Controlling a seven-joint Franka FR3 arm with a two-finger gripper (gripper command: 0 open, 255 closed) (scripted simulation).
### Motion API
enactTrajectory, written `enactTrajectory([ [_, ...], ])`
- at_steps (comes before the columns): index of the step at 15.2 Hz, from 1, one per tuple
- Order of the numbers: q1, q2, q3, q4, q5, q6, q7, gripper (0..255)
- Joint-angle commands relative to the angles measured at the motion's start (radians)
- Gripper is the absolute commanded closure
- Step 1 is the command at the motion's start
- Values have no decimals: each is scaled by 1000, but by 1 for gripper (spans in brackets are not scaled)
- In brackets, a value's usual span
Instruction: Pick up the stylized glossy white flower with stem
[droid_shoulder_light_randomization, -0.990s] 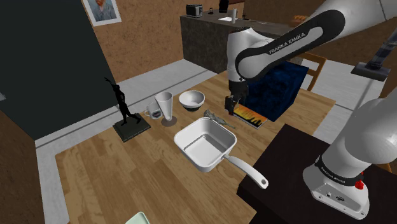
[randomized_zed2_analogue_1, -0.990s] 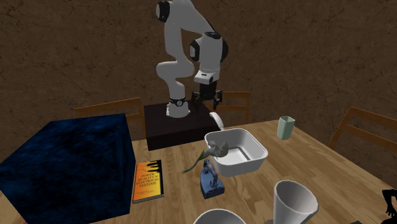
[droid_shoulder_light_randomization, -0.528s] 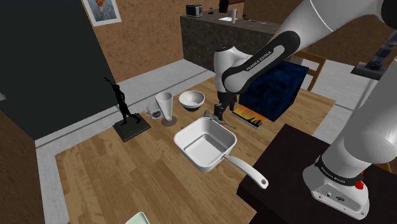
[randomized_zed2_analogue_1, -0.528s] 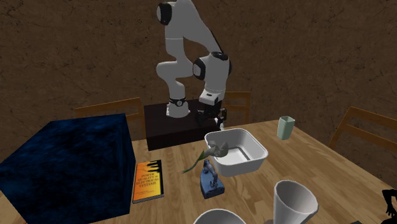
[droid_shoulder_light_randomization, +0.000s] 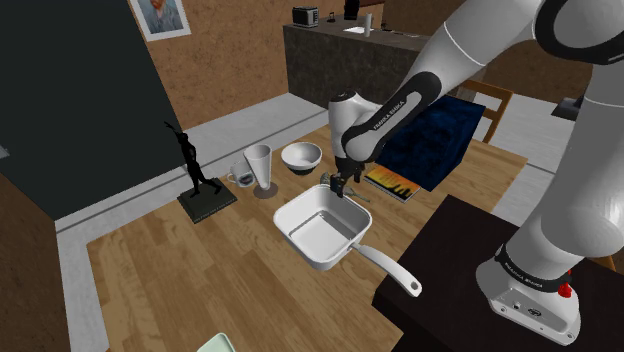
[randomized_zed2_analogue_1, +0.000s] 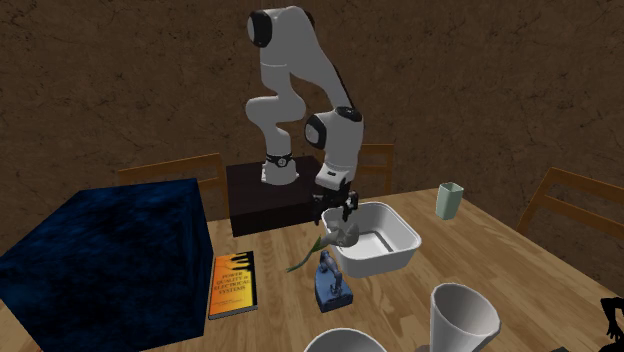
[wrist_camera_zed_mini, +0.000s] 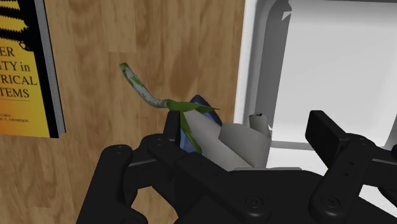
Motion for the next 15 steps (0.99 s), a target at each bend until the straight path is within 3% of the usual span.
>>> enactTrajectory([
  [1,3,27,-4,4,-11,23,9,0],
  [4,5,46,-8,4,-20,41,16,0],
  [5,5,47,-8,5,-20,41,15,255],
  [15,4,34,-6,4,-14,30,12,255],
])
